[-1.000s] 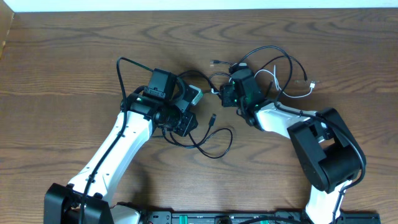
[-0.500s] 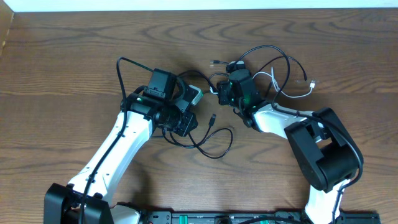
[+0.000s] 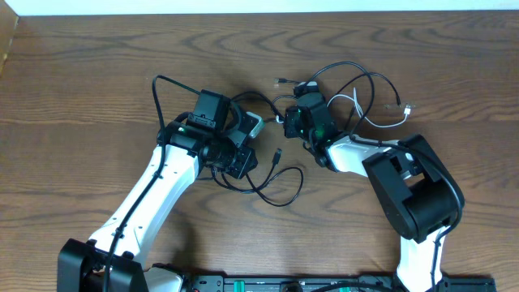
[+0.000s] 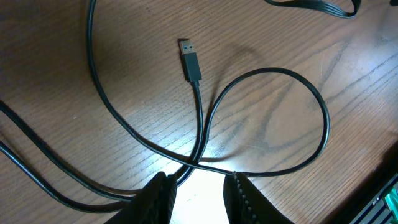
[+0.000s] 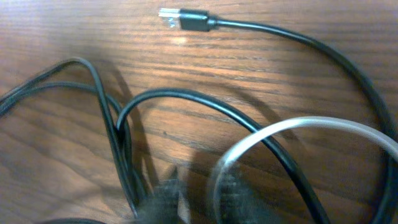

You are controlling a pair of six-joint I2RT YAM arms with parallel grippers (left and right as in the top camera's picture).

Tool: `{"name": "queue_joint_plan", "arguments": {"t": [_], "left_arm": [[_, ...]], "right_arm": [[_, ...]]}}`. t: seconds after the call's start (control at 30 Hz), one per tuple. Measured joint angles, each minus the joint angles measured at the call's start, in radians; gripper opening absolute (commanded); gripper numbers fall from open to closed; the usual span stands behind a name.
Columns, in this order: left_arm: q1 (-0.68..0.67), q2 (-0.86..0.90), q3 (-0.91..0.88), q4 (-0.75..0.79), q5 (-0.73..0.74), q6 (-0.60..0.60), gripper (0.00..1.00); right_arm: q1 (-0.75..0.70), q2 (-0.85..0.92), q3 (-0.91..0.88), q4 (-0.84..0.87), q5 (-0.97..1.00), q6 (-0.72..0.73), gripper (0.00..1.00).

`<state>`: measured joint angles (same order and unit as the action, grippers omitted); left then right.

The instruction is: Untangle cables

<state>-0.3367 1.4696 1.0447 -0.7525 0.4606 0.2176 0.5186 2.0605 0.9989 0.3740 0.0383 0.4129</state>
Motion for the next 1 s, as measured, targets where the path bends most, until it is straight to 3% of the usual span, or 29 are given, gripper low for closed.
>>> {"name": "queue_joint_plan", "arguments": {"t": [0.5, 1.0], "left_arm": [[0.0, 0.0, 0.0, -0.011, 0.0, 0.0, 0.31], [0.0, 0.0, 0.0, -0.01, 0.0, 0.0, 0.31]], "right_arm": [[0.0, 0.003, 0.0, 0.056, -0.127, 0.098, 0.01], [0.0, -0.368, -0.006, -0.026, -0.177, 0.049, 0.01]]}}
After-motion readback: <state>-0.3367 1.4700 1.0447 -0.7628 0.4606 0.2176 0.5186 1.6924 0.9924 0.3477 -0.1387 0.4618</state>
